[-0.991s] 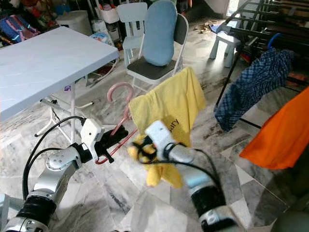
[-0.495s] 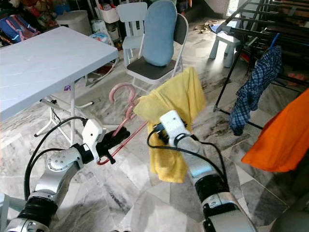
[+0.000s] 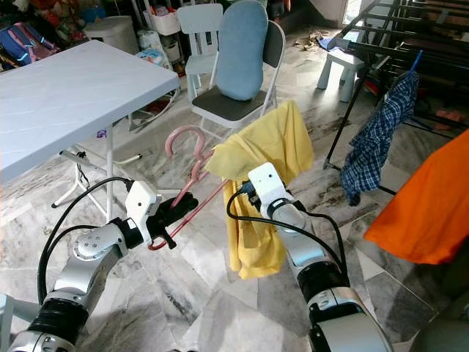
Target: Hang hanger
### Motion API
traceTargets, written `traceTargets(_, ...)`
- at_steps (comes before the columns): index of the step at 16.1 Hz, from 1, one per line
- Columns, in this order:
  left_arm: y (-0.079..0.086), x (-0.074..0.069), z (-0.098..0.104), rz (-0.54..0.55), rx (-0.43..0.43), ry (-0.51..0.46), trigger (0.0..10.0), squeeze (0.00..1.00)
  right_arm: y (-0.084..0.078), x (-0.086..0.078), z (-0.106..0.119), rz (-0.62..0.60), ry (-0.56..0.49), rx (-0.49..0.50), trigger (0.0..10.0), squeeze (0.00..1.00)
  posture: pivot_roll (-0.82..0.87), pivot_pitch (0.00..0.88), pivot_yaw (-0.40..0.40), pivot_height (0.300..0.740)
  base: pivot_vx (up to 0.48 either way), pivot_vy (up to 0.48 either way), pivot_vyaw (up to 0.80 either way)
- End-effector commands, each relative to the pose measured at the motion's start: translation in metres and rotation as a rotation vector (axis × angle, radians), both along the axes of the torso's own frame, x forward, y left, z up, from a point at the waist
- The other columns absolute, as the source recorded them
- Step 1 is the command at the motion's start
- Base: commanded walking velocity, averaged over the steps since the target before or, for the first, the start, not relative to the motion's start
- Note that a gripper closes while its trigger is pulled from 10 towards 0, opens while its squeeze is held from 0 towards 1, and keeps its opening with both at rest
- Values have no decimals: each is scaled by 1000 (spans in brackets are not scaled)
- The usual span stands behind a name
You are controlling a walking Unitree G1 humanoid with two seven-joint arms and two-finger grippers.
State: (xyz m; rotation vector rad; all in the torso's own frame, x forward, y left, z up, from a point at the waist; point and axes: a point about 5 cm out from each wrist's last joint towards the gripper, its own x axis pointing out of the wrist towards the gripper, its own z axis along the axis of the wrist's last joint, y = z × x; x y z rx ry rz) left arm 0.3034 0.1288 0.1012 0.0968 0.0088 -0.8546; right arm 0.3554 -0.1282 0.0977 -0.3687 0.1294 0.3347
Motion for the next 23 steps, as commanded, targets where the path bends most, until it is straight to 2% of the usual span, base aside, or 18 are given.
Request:
traceTargets(1,6,2,10,15,-12,-49,0,0,0,3,7,3,-21,26,0,0,-214,0,78,740,0,0,0)
traceTargets(11,4,1,9,15,-12,-48,0,0,-9,7,10,-38,-51,39,0,0,-213,0,72,740,0,0,0)
traceTargets(16,3,0,7,13,-13,-46,0,0,-14,10,18,-72,-76,89,0,0,-213,0,68,740,0,0,0)
traceTargets(20,4,-1,2,27,-4,-35,0,0,-17,14,31,-93,-148,149,0,0,-213,0,66,740,0,0,0)
traceTargets(21,6,0,-2,49,20,-21,0,0,-17,14,35,-97,-173,161,0,0,-213,0,66,740,0,0,0)
traceTargets(23,15,3,-20,152,130,30,0,0,-19,15,46,-103,-230,184,0,0,-215,0,67,740,0,0,0)
